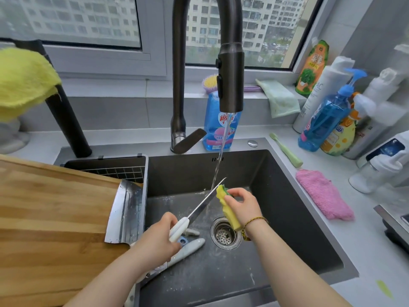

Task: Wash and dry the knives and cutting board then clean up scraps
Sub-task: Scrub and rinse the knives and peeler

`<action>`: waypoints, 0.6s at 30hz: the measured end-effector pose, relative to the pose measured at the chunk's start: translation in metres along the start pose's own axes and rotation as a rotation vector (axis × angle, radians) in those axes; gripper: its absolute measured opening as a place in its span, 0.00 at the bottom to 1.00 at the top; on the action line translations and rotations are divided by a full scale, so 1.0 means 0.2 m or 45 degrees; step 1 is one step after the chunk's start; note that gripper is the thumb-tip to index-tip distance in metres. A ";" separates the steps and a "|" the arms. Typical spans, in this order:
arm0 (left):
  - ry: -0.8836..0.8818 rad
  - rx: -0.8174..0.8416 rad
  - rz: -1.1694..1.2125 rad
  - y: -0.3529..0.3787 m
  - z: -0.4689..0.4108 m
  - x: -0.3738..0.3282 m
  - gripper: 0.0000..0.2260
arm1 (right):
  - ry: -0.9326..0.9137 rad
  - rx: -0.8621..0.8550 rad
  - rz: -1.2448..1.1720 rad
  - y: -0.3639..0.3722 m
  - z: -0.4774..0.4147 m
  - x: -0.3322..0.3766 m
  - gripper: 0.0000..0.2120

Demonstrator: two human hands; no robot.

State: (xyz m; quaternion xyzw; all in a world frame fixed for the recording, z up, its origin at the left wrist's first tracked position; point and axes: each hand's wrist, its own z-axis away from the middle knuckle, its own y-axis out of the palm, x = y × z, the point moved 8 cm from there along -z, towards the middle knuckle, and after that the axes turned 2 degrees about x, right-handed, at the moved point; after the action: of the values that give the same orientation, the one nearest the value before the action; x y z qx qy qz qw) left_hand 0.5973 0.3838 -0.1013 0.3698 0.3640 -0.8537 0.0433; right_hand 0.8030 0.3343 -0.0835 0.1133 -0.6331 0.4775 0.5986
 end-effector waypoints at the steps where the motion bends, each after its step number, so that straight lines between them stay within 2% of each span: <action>1: 0.018 -0.050 -0.056 -0.01 0.00 -0.02 0.11 | 0.020 0.007 -0.041 0.00 0.01 -0.01 0.04; 4: 0.088 -0.206 -0.278 -0.06 0.01 -0.08 0.11 | 0.001 -0.025 -0.102 -0.02 0.02 0.00 0.04; 8: 0.163 -0.399 -0.652 -0.10 0.04 -0.13 0.13 | -0.237 -0.168 0.001 -0.06 0.05 0.08 0.06; 11: 0.139 -0.460 -0.759 -0.11 0.03 -0.12 0.14 | -0.504 -0.269 0.283 0.01 0.14 0.19 0.08; 15: 0.114 -0.507 -0.755 -0.12 0.03 -0.11 0.14 | -0.773 -0.168 0.597 0.22 0.26 0.25 0.14; 18: 0.095 -0.522 -0.733 -0.13 0.02 -0.08 0.14 | -0.587 -0.123 0.622 0.17 0.16 0.18 0.10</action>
State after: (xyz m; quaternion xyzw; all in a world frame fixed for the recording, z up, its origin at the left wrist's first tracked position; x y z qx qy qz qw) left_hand 0.5975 0.3972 -0.0732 0.2665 0.6185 -0.7260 -0.1389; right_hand 0.7484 0.3435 -0.0632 0.0346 -0.7822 0.5381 0.3122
